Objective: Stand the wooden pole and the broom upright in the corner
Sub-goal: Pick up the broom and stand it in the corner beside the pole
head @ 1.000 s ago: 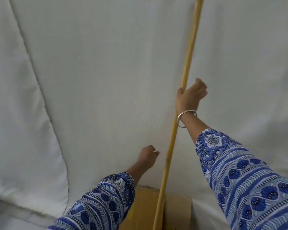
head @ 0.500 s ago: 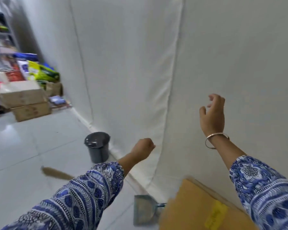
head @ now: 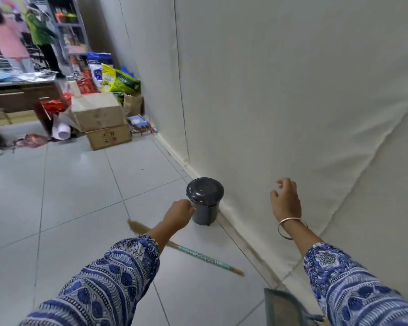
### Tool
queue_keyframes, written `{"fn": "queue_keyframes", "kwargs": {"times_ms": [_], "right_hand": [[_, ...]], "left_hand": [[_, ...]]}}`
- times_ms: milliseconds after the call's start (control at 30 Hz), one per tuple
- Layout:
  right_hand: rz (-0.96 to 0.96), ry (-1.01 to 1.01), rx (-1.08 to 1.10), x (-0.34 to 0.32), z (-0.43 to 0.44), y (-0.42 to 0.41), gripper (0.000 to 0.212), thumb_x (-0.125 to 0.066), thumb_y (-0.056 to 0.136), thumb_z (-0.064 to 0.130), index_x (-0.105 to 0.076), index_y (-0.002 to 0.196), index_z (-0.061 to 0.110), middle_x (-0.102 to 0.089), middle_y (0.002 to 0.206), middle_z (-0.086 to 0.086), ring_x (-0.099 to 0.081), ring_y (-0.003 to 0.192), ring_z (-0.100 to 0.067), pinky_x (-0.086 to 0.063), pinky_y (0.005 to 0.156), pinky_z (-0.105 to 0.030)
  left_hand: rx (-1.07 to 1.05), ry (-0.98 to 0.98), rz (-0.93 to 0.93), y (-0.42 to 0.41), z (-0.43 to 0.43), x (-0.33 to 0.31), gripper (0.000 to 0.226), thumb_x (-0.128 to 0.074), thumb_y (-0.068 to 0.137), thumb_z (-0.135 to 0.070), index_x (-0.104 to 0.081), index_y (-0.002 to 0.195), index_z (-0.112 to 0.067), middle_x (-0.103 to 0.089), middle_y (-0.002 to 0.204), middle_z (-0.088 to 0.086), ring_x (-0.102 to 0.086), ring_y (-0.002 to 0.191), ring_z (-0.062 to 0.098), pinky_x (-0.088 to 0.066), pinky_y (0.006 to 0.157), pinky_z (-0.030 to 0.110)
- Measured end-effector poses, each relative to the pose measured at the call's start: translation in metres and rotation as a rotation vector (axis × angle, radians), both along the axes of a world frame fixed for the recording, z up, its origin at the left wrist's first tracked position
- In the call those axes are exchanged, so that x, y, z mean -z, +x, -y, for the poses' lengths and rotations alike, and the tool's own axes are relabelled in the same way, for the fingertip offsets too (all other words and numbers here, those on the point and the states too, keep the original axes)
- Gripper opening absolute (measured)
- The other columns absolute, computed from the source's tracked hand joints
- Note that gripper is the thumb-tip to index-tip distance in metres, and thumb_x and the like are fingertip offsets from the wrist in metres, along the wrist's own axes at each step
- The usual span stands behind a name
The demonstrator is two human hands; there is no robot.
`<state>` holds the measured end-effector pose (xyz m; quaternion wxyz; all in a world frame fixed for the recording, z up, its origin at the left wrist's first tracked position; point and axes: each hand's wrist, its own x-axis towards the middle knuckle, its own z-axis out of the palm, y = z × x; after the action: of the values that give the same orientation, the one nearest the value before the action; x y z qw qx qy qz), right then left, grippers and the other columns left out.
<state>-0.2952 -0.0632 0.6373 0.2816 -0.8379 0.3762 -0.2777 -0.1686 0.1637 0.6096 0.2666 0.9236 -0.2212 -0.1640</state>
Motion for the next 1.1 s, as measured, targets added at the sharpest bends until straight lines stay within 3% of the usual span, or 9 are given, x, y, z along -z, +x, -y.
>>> {"fn": "queue_keyframes", "kwargs": {"times_ms": [100, 233, 433, 567, 800, 867, 933, 1033, 1100], "right_hand": [[-0.036, 0.056, 0.000, 0.032, 0.003, 0.068, 0.029, -0.048, 0.087, 0.005, -0.050, 0.115, 0.000, -0.049, 0.126, -0.019, -0.061, 0.091, -0.041, -0.035, 0.066, -0.030], [-0.122, 0.127, -0.004, 0.069, 0.009, 0.157, 0.029, -0.047, 0.089, 0.006, -0.048, 0.117, 0.000, -0.048, 0.127, -0.021, -0.060, 0.092, -0.041, -0.037, 0.066, -0.032], [-0.265, 0.254, 0.057, 0.129, 0.013, 0.262, 0.028, -0.047, 0.090, 0.010, -0.048, 0.117, 0.001, -0.049, 0.128, -0.020, -0.059, 0.097, -0.041, -0.048, 0.075, -0.041], [-0.330, 0.376, 0.159, 0.197, 0.021, 0.299, 0.027, -0.050, 0.088, 0.009, -0.050, 0.114, 0.001, -0.053, 0.124, -0.020, -0.058, 0.103, -0.040, -0.047, 0.080, -0.040], [-0.299, 0.828, 0.614, 0.422, 0.033, 0.330, 0.027, -0.058, 0.084, 0.009, -0.058, 0.108, -0.003, -0.066, 0.111, -0.025, -0.063, 0.103, -0.039, -0.049, 0.089, -0.040], [-0.274, 1.003, 0.724, 0.498, 0.035, 0.325, 0.025, -0.060, 0.082, 0.014, -0.061, 0.100, -0.002, -0.070, 0.092, -0.020, -0.070, 0.076, -0.030, -0.057, 0.069, -0.032], [-0.280, 1.155, 0.783, 0.574, 0.029, 0.320, 0.016, -0.059, 0.084, 0.013, -0.059, 0.080, -0.002, -0.065, 0.057, -0.007, -0.061, 0.047, -0.017, -0.055, 0.056, -0.021], [-0.108, 1.335, 0.937, 0.669, 0.026, 0.324, 0.029, -0.060, 0.087, 0.010, -0.048, 0.062, 0.000, -0.053, 0.053, -0.010, -0.050, 0.047, -0.022, -0.054, 0.071, -0.044], [-0.017, 1.409, 1.008, 0.729, 0.023, 0.327, 0.026, -0.062, 0.086, 0.013, -0.050, 0.071, -0.004, -0.051, 0.061, -0.014, -0.050, 0.049, -0.023, -0.054, 0.074, -0.043]], "left_hand": [[-0.018, 0.045, -0.010, 0.065, -0.003, 0.018, 0.032, -0.045, 0.095, -0.021, -0.063, 0.097, 0.005, -0.067, 0.103, 0.021, -0.060, 0.091, 0.029, -0.049, 0.083, 0.038], [-0.006, 0.159, -0.026, 0.151, 0.001, 0.039, 0.020, -0.046, 0.094, -0.023, -0.047, 0.079, -0.011, -0.053, 0.084, 0.008, -0.047, 0.078, 0.021, -0.047, 0.076, 0.036], [0.020, 0.227, -0.156, 0.269, 0.022, 0.095, 0.029, -0.047, 0.094, -0.022, -0.061, 0.099, 0.002, -0.066, 0.105, 0.017, -0.061, 0.097, 0.030, -0.050, 0.087, 0.039], [0.110, 0.301, -0.216, 0.326, 0.040, 0.162, 0.028, -0.048, 0.094, -0.023, -0.059, 0.109, -0.002, -0.063, 0.117, 0.016, -0.057, 0.104, 0.027, -0.046, 0.091, 0.036], [0.351, 0.535, -0.312, 0.387, 0.075, 0.366, 0.029, -0.049, 0.094, -0.019, -0.053, 0.118, -0.004, -0.056, 0.124, 0.012, -0.056, 0.111, 0.027, -0.048, 0.092, 0.036], [0.431, 0.584, -0.322, 0.391, 0.084, 0.428, 0.034, -0.050, 0.093, -0.020, -0.049, 0.124, -0.006, -0.054, 0.129, 0.011, -0.053, 0.117, 0.028, -0.047, 0.094, 0.038], [0.506, 0.625, -0.323, 0.389, 0.094, 0.495, 0.035, -0.050, 0.093, -0.020, -0.048, 0.125, -0.006, -0.052, 0.131, 0.011, -0.051, 0.120, 0.029, -0.045, 0.096, 0.040], [0.591, 0.621, -0.303, 0.386, 0.117, 0.596, 0.033, -0.052, 0.091, -0.017, -0.049, 0.122, -0.004, -0.052, 0.128, 0.015, -0.052, 0.117, 0.032, -0.045, 0.095, 0.043], [0.658, 0.619, -0.291, 0.380, 0.133, 0.655, 0.035, -0.052, 0.091, -0.017, -0.047, 0.122, -0.003, -0.050, 0.129, 0.016, -0.050, 0.119, 0.033, -0.044, 0.097, 0.045]]}}
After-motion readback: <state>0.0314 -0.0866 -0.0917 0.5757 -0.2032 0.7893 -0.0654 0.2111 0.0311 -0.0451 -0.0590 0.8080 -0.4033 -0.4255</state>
